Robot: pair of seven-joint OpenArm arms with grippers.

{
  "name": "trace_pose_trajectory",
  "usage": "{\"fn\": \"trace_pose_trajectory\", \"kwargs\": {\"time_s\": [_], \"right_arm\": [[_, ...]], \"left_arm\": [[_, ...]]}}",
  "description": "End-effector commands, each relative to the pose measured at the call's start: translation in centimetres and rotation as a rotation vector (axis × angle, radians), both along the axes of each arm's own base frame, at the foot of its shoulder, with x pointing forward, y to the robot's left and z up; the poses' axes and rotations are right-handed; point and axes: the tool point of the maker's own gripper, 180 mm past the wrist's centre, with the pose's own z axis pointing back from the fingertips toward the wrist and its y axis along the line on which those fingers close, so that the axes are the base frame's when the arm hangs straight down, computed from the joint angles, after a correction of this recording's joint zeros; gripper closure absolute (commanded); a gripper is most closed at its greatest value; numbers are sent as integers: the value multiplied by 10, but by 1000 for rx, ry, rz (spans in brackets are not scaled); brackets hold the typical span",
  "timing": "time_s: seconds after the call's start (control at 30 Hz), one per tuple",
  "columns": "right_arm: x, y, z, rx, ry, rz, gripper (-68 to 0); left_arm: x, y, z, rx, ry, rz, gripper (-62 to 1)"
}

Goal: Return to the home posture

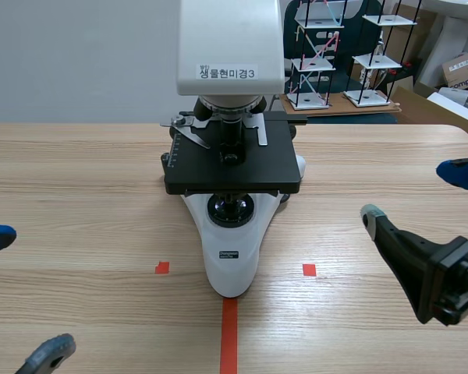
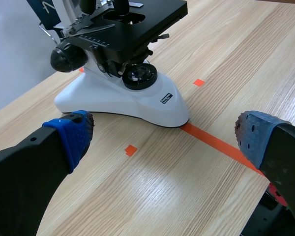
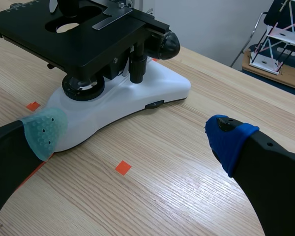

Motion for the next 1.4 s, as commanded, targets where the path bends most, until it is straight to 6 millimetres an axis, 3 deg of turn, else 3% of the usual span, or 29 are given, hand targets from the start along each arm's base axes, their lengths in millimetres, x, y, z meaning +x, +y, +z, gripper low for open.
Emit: {"fn": "trace_pose_trajectory", "kwargs": {"time_s": [0.0,1.37], "right_arm": [[2,0,6,16,-24,-3,-621],[2,0,6,16,-24,-3,-621]], "left_arm": [[-1,-2,6,-29,-12,0,-609],[-3,-9,12,-31,-13,-9,-594]]}}
